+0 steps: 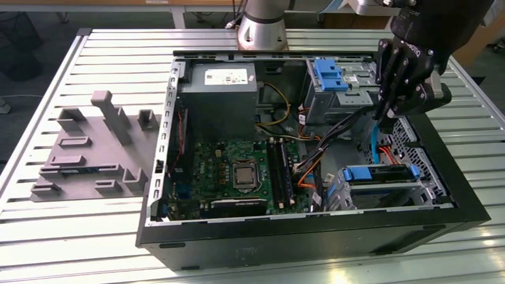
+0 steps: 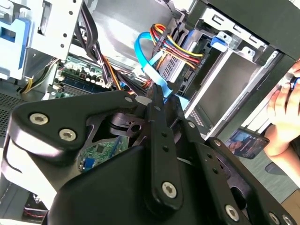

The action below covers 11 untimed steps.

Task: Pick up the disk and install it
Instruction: 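Insert the second disk wire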

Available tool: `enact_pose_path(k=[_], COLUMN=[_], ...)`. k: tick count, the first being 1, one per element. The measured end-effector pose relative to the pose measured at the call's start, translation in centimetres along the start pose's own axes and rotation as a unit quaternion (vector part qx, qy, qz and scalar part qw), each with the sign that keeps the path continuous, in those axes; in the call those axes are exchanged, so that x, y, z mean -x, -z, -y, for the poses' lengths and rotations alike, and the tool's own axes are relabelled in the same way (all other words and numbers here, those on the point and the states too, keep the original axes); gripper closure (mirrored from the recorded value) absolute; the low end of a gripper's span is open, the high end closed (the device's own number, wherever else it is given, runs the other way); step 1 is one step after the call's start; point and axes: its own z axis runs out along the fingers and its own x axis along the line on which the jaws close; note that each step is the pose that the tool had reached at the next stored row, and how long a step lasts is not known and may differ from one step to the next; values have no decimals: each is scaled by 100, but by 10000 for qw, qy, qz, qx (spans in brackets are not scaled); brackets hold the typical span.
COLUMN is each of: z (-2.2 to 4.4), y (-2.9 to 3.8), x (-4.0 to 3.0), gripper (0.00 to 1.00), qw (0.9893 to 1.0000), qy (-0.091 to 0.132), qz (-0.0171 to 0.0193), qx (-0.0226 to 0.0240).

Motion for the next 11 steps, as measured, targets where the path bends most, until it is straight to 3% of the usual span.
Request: enact_pose_path(k=[5, 11], z=[8, 13], y=[-30, -82], x=[10, 19], gripper=[76, 76], qw=[9999, 9997], qy=[-11, -43], qz=[-124, -241], qx=[-9, -21])
